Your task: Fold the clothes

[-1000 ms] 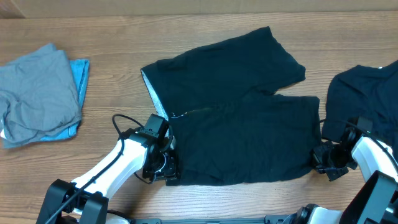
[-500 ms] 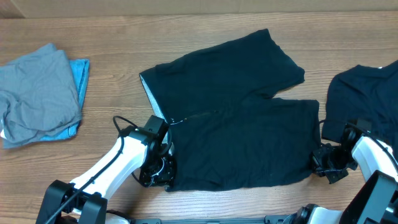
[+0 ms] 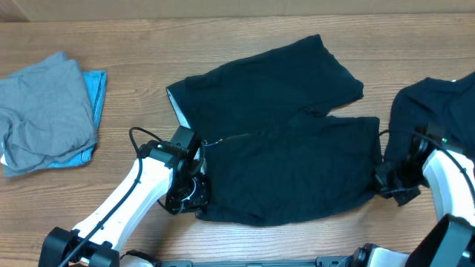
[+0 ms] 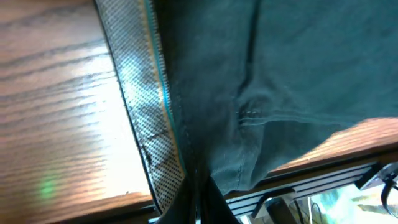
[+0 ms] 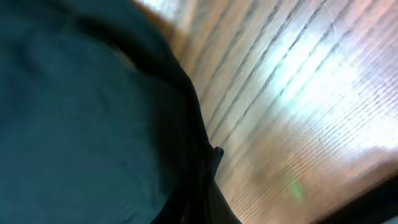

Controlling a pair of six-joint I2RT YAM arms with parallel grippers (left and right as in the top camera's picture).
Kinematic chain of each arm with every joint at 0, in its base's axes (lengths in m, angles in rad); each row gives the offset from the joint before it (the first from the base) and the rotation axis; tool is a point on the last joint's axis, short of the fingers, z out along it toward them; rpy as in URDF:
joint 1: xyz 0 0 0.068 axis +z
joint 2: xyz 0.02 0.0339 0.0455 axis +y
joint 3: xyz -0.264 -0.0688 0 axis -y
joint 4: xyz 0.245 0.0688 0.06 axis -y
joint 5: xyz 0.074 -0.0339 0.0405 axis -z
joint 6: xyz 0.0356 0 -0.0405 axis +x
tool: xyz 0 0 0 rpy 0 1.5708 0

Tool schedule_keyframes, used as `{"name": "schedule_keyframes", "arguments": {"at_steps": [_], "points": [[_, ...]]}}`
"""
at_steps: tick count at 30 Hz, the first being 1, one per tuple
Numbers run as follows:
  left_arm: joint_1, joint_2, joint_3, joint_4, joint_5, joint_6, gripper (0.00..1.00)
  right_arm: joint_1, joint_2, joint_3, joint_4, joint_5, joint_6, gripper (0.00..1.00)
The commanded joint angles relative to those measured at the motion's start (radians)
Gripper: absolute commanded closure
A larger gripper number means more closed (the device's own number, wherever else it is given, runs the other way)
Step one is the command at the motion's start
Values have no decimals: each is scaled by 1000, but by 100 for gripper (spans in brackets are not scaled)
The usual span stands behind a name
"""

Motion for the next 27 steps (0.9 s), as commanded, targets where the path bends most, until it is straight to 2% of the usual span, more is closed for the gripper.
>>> {"name": "schedule_keyframes", "arguments": {"at_steps": [1, 9, 17, 27], "points": [[-3, -37, 21, -24, -126, -85, 96, 34, -64, 114, -63, 9, 14, 96], [-3, -232, 54, -31, -163, -150, 96, 38, -124, 290, -217, 47, -17, 96], [-4, -421, 177, -137, -163, -227, 96, 38, -126, 441, -348, 47, -66, 96], [-4, -515, 193, -293, -121, -270, 96, 38, -126, 485, -405, 47, -104, 96]]}}
